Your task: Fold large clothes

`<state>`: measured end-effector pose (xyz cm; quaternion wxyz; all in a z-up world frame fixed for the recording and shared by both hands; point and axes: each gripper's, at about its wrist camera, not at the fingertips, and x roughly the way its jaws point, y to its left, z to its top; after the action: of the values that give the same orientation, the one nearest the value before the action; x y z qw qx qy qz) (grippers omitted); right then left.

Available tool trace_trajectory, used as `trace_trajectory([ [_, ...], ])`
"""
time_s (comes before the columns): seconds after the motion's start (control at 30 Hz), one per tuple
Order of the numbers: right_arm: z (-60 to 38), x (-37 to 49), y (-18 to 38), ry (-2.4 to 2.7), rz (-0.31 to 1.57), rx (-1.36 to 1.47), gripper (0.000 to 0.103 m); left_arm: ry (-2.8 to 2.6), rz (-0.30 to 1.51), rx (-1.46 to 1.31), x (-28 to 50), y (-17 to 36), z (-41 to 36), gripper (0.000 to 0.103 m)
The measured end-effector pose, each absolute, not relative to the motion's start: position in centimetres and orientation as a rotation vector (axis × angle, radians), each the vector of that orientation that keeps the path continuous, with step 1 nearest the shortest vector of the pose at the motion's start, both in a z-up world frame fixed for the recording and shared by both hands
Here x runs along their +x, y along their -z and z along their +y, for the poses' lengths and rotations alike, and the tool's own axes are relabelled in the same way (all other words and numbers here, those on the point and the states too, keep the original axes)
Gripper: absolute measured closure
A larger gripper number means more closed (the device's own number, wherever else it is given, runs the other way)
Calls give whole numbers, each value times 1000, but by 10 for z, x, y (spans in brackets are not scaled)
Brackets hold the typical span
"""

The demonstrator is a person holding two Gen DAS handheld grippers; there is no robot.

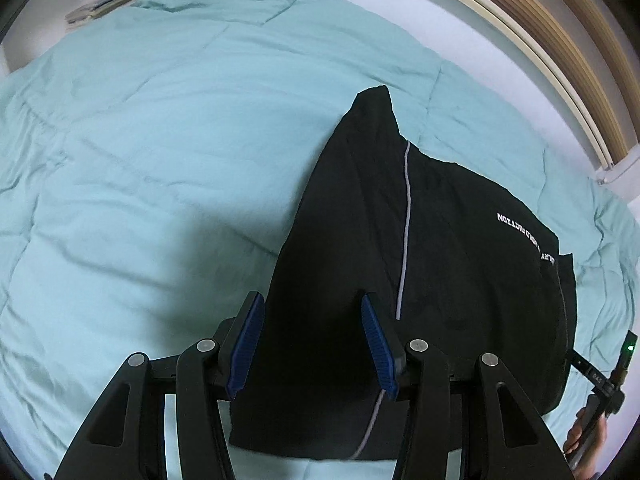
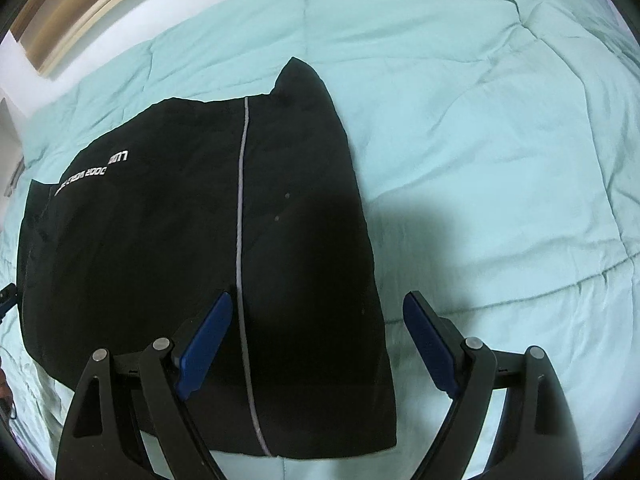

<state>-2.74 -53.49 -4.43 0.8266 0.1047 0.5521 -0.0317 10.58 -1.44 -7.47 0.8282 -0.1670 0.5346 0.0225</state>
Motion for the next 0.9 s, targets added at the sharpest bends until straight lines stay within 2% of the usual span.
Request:
trace_trajectory([
  [0.07,-534,-19,50,56,1173,234,14,-30,1149,-384,114,82,-10,50],
  [0.3,-542,5,70,-46,1184,357,12,54,1212,-614,138,126,12,27],
  [0.53,-533,27,94,-166,1229,423,1,182,1245,-767,149,153,22,23],
  [0.77,-532,42,108,-265,1245,525,0,355,1243,-795,154,148,6,23],
  [0.9,-515,42,105,-349,1273,453,0,369,1263,-812,159,155,6,23],
])
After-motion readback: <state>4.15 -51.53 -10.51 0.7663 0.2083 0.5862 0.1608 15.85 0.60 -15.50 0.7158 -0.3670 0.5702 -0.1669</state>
